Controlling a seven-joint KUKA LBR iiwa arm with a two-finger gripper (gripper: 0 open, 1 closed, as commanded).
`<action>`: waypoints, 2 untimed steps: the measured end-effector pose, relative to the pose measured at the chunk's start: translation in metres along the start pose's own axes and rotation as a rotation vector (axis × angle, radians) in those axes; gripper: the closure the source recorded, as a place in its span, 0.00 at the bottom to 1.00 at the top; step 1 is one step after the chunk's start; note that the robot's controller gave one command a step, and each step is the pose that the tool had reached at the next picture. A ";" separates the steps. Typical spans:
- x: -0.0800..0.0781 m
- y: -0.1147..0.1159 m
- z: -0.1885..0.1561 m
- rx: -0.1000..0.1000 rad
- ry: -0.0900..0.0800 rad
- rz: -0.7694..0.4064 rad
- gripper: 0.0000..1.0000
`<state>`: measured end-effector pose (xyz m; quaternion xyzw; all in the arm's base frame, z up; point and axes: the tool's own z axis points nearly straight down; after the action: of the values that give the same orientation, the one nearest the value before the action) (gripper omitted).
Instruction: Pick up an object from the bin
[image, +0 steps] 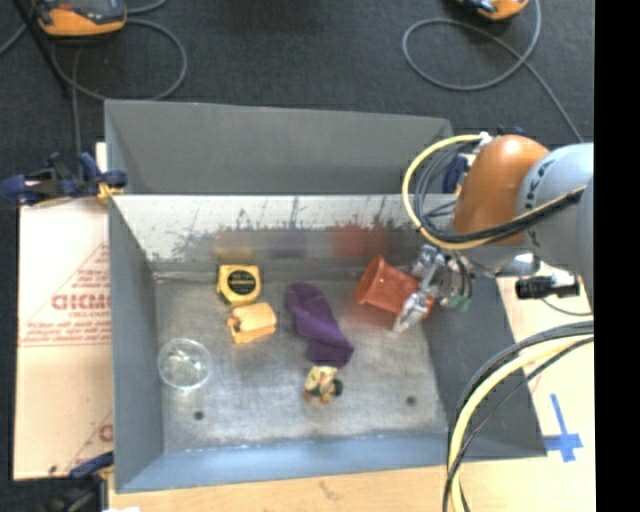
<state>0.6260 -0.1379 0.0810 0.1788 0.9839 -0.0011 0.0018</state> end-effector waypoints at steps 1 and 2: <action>0.000 0.000 0.000 0.000 0.000 0.000 1.00; -0.001 -0.001 -0.002 0.000 -0.002 0.000 1.00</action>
Offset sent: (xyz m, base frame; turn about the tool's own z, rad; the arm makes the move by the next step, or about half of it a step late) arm 0.0001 -0.0001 0.0022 0.0000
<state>0.6264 -0.1387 0.0833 0.1786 0.9839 -0.0013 0.0027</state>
